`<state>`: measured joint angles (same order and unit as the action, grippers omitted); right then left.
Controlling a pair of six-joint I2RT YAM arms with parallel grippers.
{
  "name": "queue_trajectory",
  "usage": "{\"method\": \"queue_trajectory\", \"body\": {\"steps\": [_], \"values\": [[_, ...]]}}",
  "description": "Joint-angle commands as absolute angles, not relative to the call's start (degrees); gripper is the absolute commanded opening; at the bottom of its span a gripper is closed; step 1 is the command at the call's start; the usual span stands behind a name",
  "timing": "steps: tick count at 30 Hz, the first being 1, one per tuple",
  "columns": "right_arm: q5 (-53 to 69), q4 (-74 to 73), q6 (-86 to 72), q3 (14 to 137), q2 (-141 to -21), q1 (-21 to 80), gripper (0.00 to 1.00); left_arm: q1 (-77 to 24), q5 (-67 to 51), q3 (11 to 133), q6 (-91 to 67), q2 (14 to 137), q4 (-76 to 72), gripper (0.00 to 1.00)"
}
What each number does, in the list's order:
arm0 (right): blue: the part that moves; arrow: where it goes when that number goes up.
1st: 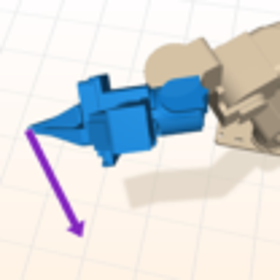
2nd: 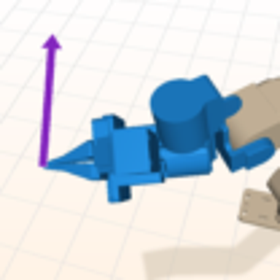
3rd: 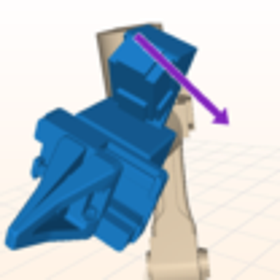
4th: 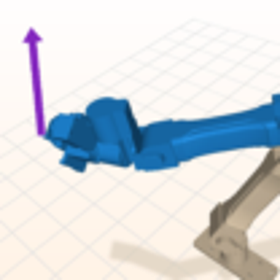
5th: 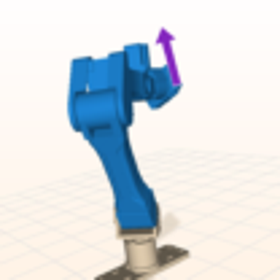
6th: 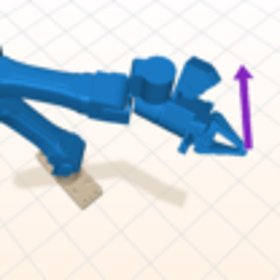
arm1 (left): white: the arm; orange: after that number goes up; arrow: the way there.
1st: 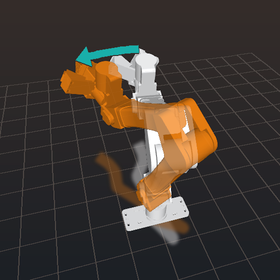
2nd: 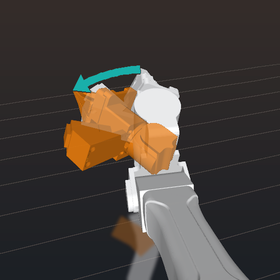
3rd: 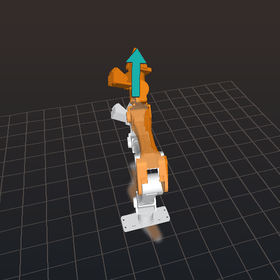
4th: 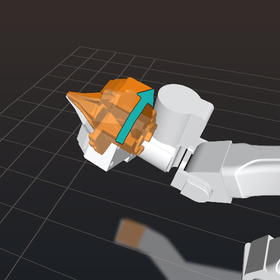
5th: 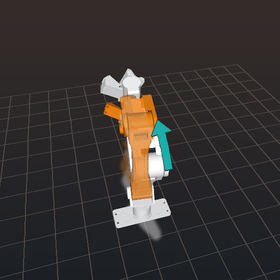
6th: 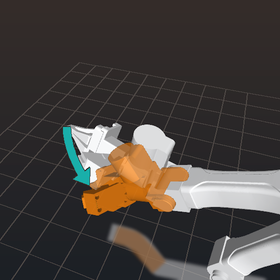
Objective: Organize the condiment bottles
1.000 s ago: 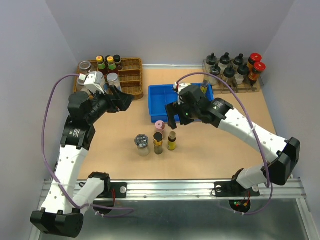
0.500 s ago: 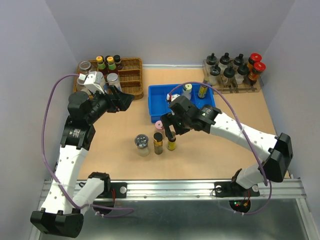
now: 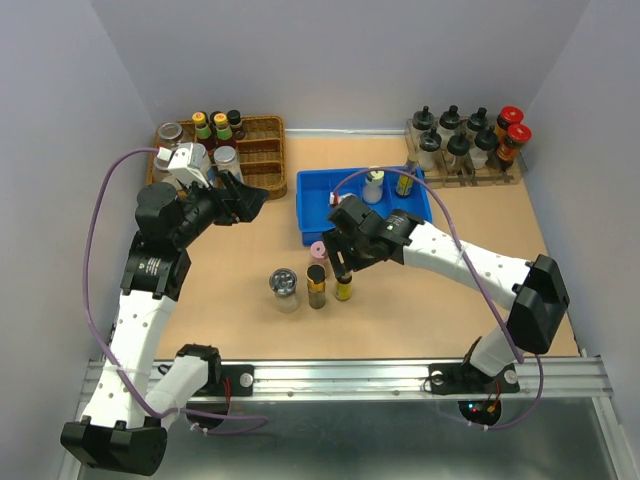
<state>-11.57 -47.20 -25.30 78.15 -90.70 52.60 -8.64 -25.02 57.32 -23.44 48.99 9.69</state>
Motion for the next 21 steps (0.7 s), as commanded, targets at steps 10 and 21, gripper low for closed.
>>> {"method": "queue_trajectory", "body": {"steps": [10,21], "values": [[-10.11,-44.74,-28.12,76.64,-92.55,53.0,0.68,-8.96,-25.31,57.66,-22.85,47.81,7.82,0.99],[-14.14,-45.69,-29.53,76.99,-90.44,52.91,0.01,-8.96,-24.96,57.04,-23.29,46.93,8.0,0.99]]}}
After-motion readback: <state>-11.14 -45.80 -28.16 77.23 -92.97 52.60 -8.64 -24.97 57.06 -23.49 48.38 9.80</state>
